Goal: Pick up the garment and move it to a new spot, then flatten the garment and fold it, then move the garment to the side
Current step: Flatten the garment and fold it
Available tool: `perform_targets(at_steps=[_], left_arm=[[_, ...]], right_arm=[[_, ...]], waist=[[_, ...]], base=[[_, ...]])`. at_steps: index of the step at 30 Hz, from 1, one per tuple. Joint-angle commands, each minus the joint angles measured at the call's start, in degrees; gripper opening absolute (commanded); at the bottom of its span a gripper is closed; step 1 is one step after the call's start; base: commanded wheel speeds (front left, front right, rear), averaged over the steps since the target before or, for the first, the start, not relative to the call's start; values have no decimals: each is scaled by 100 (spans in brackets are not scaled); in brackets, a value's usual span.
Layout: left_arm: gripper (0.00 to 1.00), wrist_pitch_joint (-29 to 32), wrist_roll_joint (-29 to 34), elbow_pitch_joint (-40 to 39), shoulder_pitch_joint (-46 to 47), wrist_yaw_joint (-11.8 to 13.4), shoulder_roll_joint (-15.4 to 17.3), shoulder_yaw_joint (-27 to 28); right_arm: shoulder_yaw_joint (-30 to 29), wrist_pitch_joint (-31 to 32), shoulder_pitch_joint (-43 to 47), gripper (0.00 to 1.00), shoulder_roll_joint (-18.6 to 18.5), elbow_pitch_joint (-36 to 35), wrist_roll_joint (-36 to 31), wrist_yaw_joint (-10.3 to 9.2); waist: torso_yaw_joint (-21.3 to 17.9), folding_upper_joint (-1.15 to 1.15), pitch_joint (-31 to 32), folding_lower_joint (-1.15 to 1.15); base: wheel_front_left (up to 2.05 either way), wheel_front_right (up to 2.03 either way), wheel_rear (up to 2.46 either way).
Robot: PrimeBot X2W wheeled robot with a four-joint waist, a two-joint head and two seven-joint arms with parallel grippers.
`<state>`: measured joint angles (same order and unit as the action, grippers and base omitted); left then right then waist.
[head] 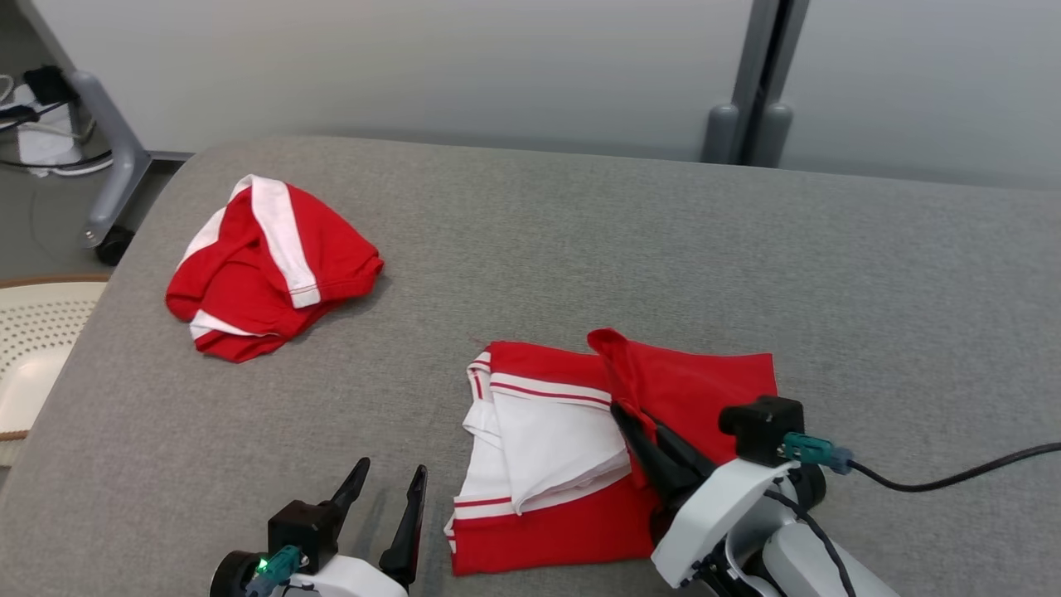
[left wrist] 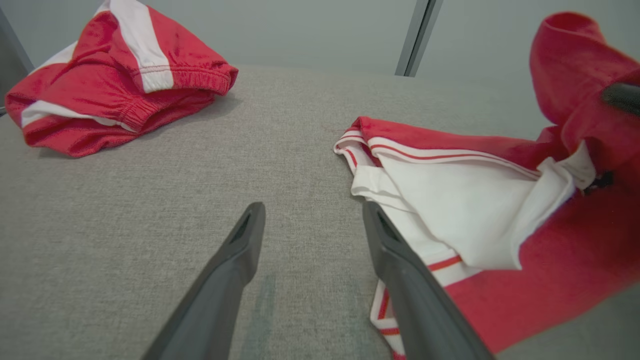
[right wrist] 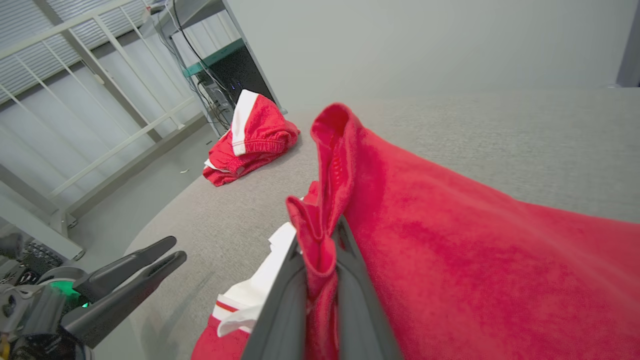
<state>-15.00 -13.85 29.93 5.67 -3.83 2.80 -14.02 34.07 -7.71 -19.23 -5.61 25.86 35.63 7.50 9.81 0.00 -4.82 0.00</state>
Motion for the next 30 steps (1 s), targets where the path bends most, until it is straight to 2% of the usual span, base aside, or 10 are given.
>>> perform_targets(at_steps=[1, 10, 13, 14, 15, 19, 25, 30], left_arm=[[100, -25, -22, 9, 97, 42, 22, -20], [100, -25, -83, 33, 143, 30, 20, -207], [100, -25, -95, 61, 158, 53, 20, -259], [100, -25, -95, 71, 169, 56, 22, -264], [100, -25, -103, 80, 174, 67, 20, -268], [100, -25, -146, 75, 192, 113, 23, -222], [100, -25, -69, 7, 211, 158, 25, -45], [100, -13, 7, -97, 129, 206, 21, 218]], right_arm=[[146, -6, -144, 0, 34, 53, 71, -2], [663, -267, -696, 0, 246, 842, 177, -1], [917, -391, -793, 0, 260, 892, 522, -1], [1005, -439, -830, 40, 253, 874, 674, -2], [1050, -489, -860, 100, 246, 882, 797, -2], [967, -683, -944, 100, 240, 1038, 1035, -2], [501, -755, -901, 100, 249, 1366, 698, -2], [-479, -757, -536, 100, 181, 1227, -65, -2]], waist=[[259, 0, -2, 0], [750, 0, -59, 0], [773, 0, -64, 0], [752, 0, -60, 0], [718, 0, -48, 0], [471, 0, -6, 0], [17, 0, 50, 0], [-383, 0, 85, 0]], base=[[0, 0, 0], [0, 0, 0], [0, 0, 0], [0, 0, 0], [0, 0, 0], [0, 0, 0], [0, 0, 0], [0, 0, 0]])
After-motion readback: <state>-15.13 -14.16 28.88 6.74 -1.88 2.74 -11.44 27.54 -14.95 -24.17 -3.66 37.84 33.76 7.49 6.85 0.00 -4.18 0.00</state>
